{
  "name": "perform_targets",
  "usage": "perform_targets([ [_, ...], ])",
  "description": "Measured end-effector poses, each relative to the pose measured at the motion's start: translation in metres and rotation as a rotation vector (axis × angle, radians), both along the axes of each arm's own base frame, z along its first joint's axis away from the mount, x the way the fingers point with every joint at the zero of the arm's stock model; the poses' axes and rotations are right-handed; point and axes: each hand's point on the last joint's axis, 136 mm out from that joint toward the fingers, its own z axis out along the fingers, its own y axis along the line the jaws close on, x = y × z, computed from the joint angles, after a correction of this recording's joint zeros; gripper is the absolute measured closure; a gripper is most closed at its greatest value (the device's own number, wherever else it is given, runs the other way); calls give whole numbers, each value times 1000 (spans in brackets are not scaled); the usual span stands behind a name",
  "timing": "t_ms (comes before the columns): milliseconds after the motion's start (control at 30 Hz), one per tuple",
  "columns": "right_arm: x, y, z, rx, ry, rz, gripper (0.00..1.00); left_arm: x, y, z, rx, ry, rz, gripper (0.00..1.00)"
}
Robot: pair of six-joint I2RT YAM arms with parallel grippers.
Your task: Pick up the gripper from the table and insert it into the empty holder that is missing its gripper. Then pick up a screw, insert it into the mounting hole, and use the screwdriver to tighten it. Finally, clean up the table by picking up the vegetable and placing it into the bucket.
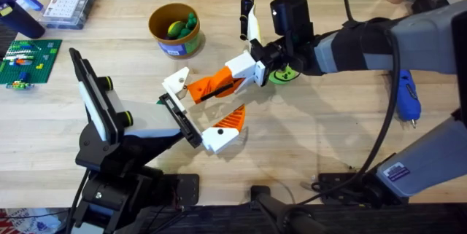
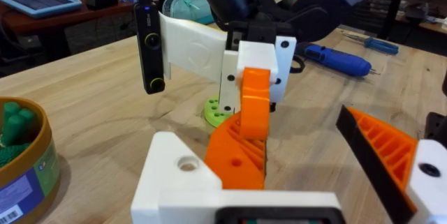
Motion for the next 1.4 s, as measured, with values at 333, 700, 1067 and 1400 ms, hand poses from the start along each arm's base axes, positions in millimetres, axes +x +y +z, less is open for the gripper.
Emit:
perform_targets([
  [333,3,-2,-4,-12,26,-7,983,3,3,1,0,-4,22,10],
  [700,10,-5,0,4,-4,-25,983,3,2,1,0,-4,19,8],
  [1067,17,-1,19,32,-50,-27,983,3,3,1,4,-13,24,7],
  [1400,15,4,17,7,-10,-23,983,1,1,1,3,-13,9,7],
])
